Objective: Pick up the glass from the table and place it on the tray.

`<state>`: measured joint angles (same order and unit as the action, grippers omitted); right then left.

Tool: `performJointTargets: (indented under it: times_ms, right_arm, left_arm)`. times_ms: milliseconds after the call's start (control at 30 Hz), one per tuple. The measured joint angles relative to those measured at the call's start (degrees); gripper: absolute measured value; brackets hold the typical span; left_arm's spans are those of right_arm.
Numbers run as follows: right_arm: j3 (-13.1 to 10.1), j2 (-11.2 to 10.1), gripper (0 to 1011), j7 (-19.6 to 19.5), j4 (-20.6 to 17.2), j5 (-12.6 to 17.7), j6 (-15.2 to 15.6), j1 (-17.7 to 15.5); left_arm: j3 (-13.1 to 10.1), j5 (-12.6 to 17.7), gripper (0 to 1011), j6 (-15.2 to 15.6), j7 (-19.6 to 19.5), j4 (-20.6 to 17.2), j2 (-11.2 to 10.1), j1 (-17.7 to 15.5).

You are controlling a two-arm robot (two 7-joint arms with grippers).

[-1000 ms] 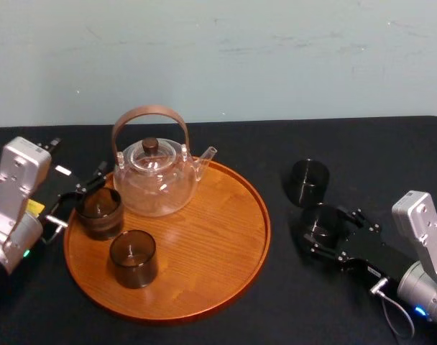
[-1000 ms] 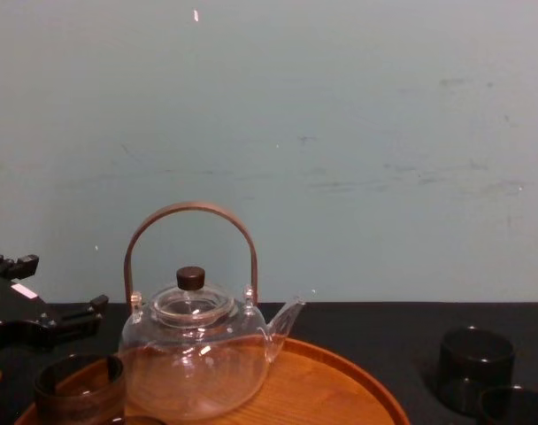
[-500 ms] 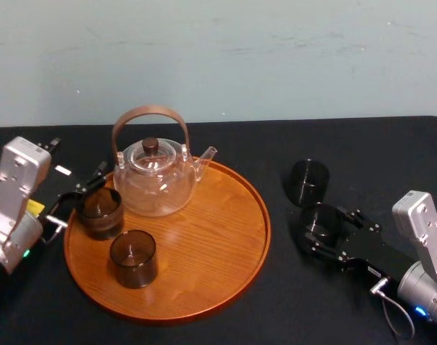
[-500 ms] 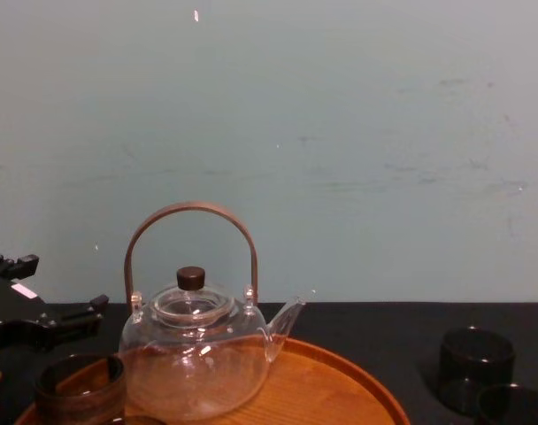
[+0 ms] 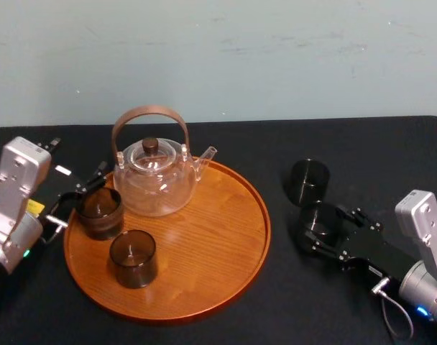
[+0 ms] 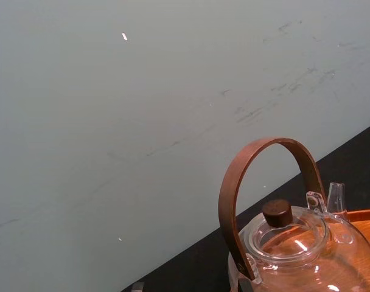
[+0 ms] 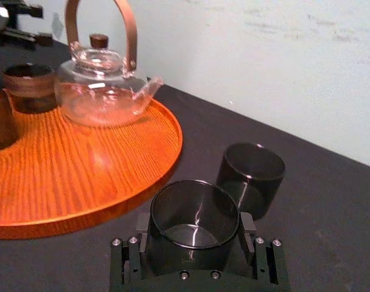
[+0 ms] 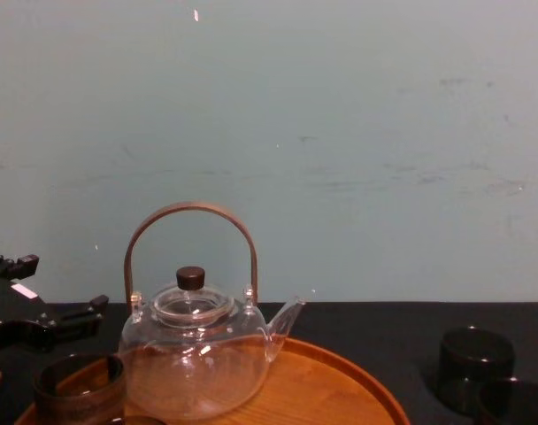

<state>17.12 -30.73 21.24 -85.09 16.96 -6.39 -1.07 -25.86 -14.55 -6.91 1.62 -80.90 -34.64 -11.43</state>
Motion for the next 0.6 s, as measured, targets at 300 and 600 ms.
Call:
performJointTargets:
  times_ms: [300,600]
  right_arm:
    - [-1.41,-0.66,891,1.27,-6.08,-0.7,1.39,-2.25]
    - [-0.46,-0.38,891,2.92,-11.7,-2.41,3.02,-3.58]
  left_arm:
    - [0.0,0.0,1001,0.0,0.0,0.0,0.0,0.0]
    - [0.0,0.0,1001,0.0,0.0,0.0,0.0,0.0]
